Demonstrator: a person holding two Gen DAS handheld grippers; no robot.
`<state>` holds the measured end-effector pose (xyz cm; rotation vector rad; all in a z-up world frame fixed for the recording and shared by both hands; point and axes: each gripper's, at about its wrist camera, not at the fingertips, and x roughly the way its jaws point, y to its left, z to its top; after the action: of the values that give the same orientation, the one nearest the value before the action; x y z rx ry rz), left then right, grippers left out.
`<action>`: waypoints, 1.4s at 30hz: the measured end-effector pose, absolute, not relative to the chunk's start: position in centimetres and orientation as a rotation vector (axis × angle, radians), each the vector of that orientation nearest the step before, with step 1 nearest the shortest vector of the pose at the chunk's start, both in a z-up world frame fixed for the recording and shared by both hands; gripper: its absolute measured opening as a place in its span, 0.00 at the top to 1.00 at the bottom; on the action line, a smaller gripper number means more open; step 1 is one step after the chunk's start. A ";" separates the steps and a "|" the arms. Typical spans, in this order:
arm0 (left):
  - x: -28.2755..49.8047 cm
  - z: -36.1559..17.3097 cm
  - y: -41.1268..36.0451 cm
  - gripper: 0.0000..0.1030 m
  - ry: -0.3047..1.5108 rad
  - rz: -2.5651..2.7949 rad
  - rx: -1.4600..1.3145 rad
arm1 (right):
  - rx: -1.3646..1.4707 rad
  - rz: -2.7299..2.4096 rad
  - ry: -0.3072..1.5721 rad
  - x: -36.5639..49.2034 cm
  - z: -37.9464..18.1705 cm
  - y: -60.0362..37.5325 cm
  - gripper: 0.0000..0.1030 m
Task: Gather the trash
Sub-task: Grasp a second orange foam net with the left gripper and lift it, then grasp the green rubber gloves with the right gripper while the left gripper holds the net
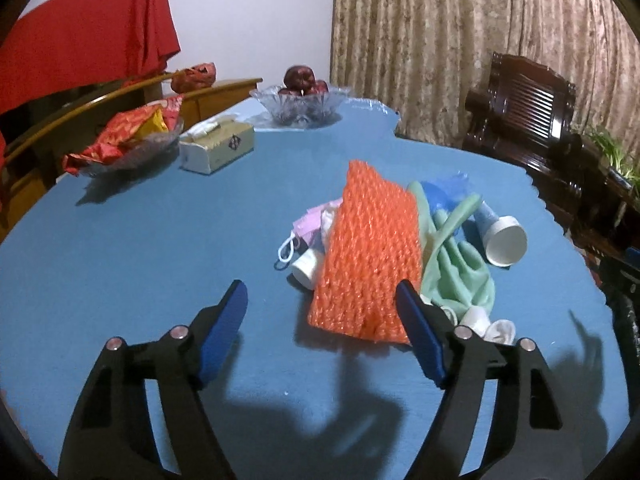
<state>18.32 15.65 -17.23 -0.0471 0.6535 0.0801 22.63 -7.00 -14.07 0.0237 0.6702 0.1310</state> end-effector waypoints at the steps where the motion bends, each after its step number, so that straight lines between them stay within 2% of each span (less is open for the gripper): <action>1: 18.6 -17.5 15.8 0.30 0.659 0.074 -0.049 | 0.018 0.135 0.676 22.9 -14.3 -6.6 0.07; 6: 19.5 -18.3 16.0 0.33 0.679 0.043 -0.079 | 0.007 0.146 0.690 23.5 -14.9 -5.9 0.08; 9: 19.7 -18.7 15.9 0.43 0.691 0.013 -0.097 | 0.002 0.149 0.696 23.6 -15.1 -5.7 0.08; 11: 19.9 -18.8 15.6 0.61 0.697 -0.016 -0.099 | 0.001 0.150 0.701 23.7 -15.3 -5.6 0.08; 13: 20.0 -18.8 15.3 0.72 0.698 -0.031 -0.099 | 0.002 0.150 0.704 23.8 -15.4 -5.5 0.08; 14: 20.0 -18.7 15.1 0.82 0.695 -0.029 -0.093 | -0.001 0.150 0.705 23.9 -15.5 -5.4 0.08; 16: 19.8 -18.6 14.9 0.89 0.693 -0.032 -0.095 | -0.005 0.150 0.703 23.8 -15.6 -5.1 0.08; 27: 16.1 -15.8 15.9 0.90 0.614 0.035 -0.124 | 0.006 0.199 0.695 23.7 -15.8 -2.3 0.12; 42: 15.0 -16.5 18.0 0.90 0.621 0.095 -0.108 | -0.021 0.227 0.757 25.3 -18.9 2.5 0.35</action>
<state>14.98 18.02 -16.47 -0.1085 0.6209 0.0946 25.27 2.49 -18.92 -0.0209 0.7575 0.2274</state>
